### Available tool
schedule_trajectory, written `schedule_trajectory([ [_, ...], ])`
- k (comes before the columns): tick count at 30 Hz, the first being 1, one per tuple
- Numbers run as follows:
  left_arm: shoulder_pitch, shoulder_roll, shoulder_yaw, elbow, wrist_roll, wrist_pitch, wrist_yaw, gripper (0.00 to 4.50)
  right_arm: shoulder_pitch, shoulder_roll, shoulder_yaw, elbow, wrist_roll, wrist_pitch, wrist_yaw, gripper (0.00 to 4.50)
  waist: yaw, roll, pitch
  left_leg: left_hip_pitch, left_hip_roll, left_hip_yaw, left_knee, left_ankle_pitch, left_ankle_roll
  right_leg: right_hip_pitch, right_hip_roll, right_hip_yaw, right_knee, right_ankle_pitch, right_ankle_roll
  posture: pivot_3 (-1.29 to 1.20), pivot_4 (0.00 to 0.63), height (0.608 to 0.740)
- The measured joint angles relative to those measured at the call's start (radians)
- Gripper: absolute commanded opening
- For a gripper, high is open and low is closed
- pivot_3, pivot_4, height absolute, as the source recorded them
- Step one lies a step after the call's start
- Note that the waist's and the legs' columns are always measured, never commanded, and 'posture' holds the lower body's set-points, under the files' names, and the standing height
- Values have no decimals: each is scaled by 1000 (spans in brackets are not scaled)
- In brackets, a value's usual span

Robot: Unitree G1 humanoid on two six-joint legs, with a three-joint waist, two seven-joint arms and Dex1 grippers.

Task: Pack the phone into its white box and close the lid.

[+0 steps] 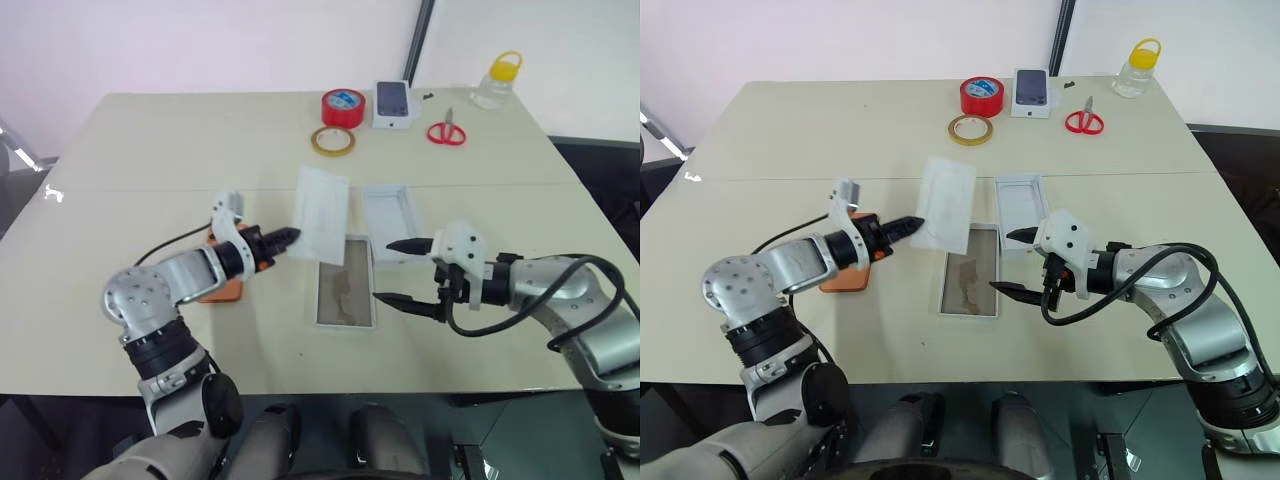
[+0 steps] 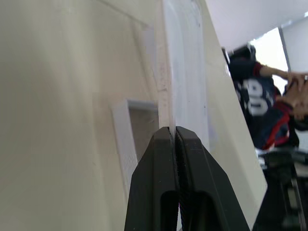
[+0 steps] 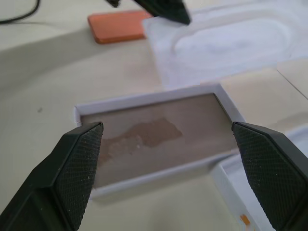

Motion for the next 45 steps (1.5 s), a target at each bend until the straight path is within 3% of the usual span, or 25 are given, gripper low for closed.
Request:
schedule_trajectory([
  [7, 105, -27, -113, -49, -42, 0, 58, 58, 45, -21, -112, 94, -8, -13, 1, 4500, 13, 0, 0, 0, 0, 0, 0, 0, 0, 0, 0, 0, -1, 0, 0, 0, 150, 740],
  [16, 140, -37, -176, -64, -102, 0, 135, 58, 75, -22, -133, 124, -12, -37, 22, 4500, 19, 0, 0, 0, 0, 1, 0, 0, 0, 0, 0, 0, -1, 0, 0, 0, 150, 740],
  [19, 141, -30, -177, -64, -125, 0, 154, 927, 70, -14, -130, 124, -13, -38, 19, 4500, 21, 0, 0, 0, 0, 1, 0, 0, 0, 0, 0, 1, -1, 0, 0, 0, 150, 740],
  [24, 170, -13, -178, -91, -180, 0, 164, 3399, 46, -5, -117, 125, -19, -40, 15, 4500, 22, 0, 0, 0, 0, 1, 0, 0, 0, 0, 0, 1, -1, 0, 0, 0, 150, 740],
  [30, 207, 18, -178, -152, -293, 0, 148, 3399, -9, 31, -55, 125, -23, -36, 2, 4500, 22, 0, 0, 0, 0, 2, 0, 0, 0, 0, 0, 1, -1, 0, 0, 0, 150, 740],
  [33, 254, 133, -186, -185, -307, -22, 94, 3463, -49, 50, -13, 125, -46, -32, -19, 3637, 14, 0, 0, 0, 0, 2, -1, 0, 0, -1, 0, 2, -1, 0, 0, 0, 150, 740],
  [37, 320, 355, -198, -222, -207, -196, -81, 3463, -117, 76, 69, 126, -111, -12, -69, 1626, 3, 1, 0, 0, 0, 2, -2, 1, -1, -1, 0, 2, 0, 0, -1, 0, 150, 740],
  [40, 357, 515, -304, -250, -44, -431, -277, 3463, -178, 121, 139, 127, -150, 48, -112, 62, 3, 1, 0, 0, 0, 2, -2, 1, -1, -1, -1, 2, -2, 0, -1, 0, 150, 740],
  [45, 442, 672, -463, -253, 215, -780, -531, 3463, -275, 167, 243, 165, -249, 155, -202, 20, 1, 2, 0, 0, 0, 2, -4, 1, -1, -1, -1, 2, -3, 0, -1, 0, 150, 740],
])
